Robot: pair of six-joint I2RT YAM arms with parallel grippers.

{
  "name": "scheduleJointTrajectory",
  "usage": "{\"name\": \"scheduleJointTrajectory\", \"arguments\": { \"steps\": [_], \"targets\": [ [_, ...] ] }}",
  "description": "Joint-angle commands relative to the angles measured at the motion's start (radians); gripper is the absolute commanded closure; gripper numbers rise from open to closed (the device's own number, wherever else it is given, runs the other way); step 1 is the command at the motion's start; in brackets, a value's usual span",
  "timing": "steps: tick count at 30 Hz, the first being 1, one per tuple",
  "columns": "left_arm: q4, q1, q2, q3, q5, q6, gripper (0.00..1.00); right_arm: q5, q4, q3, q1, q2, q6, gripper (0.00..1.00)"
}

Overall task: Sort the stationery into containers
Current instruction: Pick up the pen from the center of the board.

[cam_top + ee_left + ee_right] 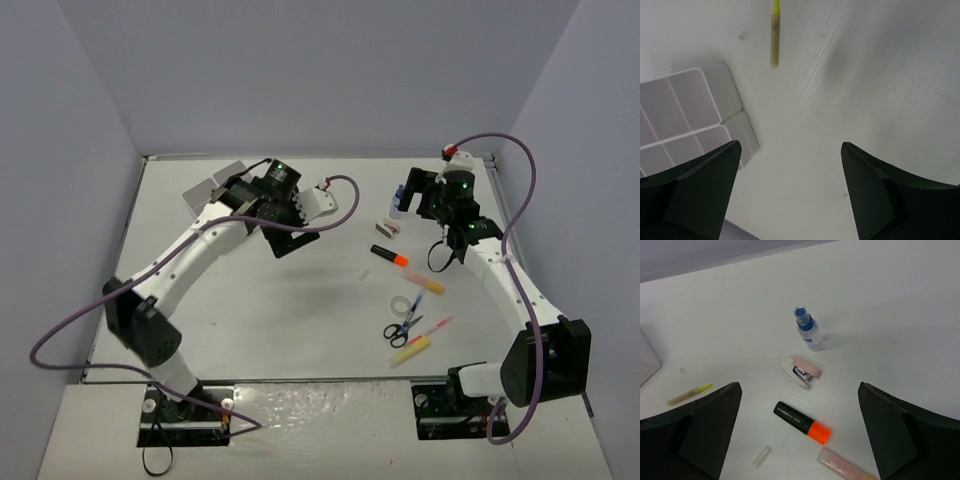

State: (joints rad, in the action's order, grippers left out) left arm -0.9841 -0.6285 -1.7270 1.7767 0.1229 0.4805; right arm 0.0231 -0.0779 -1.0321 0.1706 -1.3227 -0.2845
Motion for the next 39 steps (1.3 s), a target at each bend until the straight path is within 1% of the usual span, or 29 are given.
{"name": "scheduleJointTrajectory", "arguments": {
  "steps": [1,3,6,8,10,11,12,14,16,22,28,31,35,37,39],
  "targets": [
    [0.100,0.024,-0.144,0.137,0.063,-0.042,0.21,0.095,-0.052,-0.034,-0.044,0.043,-0.134,0.00],
    [0.135,0.033,-0.222,0.169,0.079,-0.052,0.21,0.136,-0.078,-0.020,-0.062,0.062,-0.154,0.00],
    [0.179,0.091,-0.374,0.250,0.174,-0.106,0.26,0.076,-0.080,-0.010,-0.077,0.105,-0.145,0.01],
    [0.180,0.143,-0.451,0.320,0.226,-0.119,0.29,0.046,-0.080,-0.001,-0.079,0.122,-0.140,0.05],
    [0.162,0.181,-0.495,0.373,0.230,-0.099,0.30,0.034,-0.080,0.009,-0.076,0.136,-0.139,0.09],
    [0.159,0.182,-0.509,0.372,0.218,-0.054,0.29,0.034,-0.080,0.017,-0.075,0.137,-0.137,0.09],
    [0.159,0.178,-0.510,0.369,0.216,-0.050,0.29,0.033,-0.080,0.018,-0.074,0.137,-0.137,0.10],
    [0.179,0.168,-0.510,0.309,0.188,0.019,0.25,0.029,-0.077,0.035,-0.068,0.134,-0.137,0.11],
    [0.196,0.163,-0.526,0.296,0.163,0.030,0.23,0.028,-0.077,0.043,-0.064,0.130,-0.139,0.12],
    [0.177,0.162,-0.569,0.306,0.190,0.012,0.24,0.061,-0.051,0.040,-0.056,0.119,-0.140,0.14],
    [0.210,0.153,-0.563,0.264,0.211,-0.007,0.24,0.022,-0.023,0.064,-0.051,0.123,-0.139,0.16],
    [0.213,0.143,-0.586,0.270,0.187,-0.012,0.28,0.002,-0.003,0.071,-0.051,0.106,-0.172,0.19],
    [0.217,0.138,-0.603,0.250,0.162,-0.020,0.33,-0.014,0.075,0.047,-0.046,0.055,-0.210,0.21],
    [0.220,0.133,-0.600,0.227,0.146,-0.013,0.39,-0.018,0.116,0.046,-0.040,0.043,-0.219,0.20],
    [0.224,0.128,-0.596,0.208,0.139,-0.007,0.46,-0.020,0.122,0.053,-0.033,0.039,-0.224,0.20]
  ]
}}
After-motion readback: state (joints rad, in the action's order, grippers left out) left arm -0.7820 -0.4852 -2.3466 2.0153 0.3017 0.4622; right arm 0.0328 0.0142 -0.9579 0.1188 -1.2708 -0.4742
